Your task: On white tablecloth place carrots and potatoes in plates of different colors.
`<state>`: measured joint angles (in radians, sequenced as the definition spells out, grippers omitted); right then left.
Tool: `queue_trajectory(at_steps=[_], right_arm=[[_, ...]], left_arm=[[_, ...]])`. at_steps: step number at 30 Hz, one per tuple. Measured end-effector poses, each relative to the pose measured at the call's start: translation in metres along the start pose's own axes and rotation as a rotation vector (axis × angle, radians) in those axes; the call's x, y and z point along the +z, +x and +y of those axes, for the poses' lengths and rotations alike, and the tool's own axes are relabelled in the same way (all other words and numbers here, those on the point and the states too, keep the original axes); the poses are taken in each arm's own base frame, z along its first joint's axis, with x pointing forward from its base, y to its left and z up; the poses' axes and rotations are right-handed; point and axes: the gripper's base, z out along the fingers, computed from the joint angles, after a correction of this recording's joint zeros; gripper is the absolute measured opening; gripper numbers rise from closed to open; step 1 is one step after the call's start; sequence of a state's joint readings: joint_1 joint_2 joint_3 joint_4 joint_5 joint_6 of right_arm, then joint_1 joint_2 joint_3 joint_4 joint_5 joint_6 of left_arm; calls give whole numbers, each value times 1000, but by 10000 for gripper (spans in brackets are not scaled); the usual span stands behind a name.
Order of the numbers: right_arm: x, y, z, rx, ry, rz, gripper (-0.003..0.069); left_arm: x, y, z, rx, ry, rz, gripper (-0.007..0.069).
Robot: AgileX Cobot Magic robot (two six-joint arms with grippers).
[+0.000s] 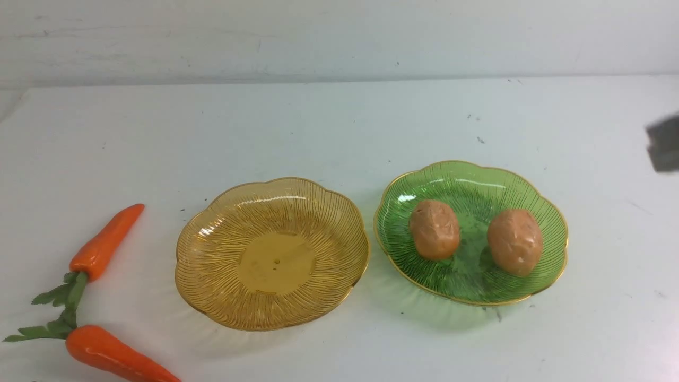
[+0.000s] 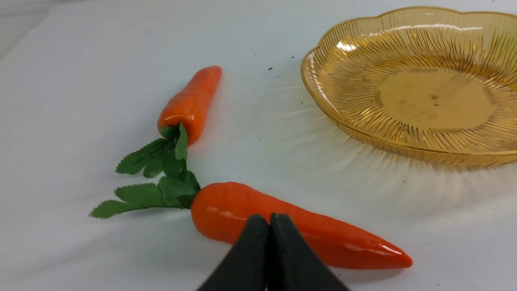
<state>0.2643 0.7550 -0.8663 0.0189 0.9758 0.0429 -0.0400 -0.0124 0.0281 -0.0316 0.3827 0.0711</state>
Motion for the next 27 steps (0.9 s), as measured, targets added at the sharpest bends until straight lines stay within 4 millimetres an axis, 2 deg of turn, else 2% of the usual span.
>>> queue_trajectory(at_steps=[2, 5, 8, 12, 23, 27], right_arm=[[-9, 28, -1, 22, -17, -171, -15], [-7, 53, -1, 43, -36, -284, -15], [-8, 72, -1, 57, -51, -397, -15], [-10, 88, -2, 61, -58, -487, -15], [-11, 93, -2, 59, -58, -526, -15], [-11, 93, -3, 43, -46, -530, -15]], left_arm=[[0, 0, 0, 0, 0, 0, -13], [0, 0, 0, 0, 0, 0, -13], [0, 0, 0, 0, 0, 0, -13], [0, 0, 1, 38, -12, 1, -13], [0, 0, 3, 114, -35, 3, -13], [0, 0, 2, 40, -17, 2, -13]])
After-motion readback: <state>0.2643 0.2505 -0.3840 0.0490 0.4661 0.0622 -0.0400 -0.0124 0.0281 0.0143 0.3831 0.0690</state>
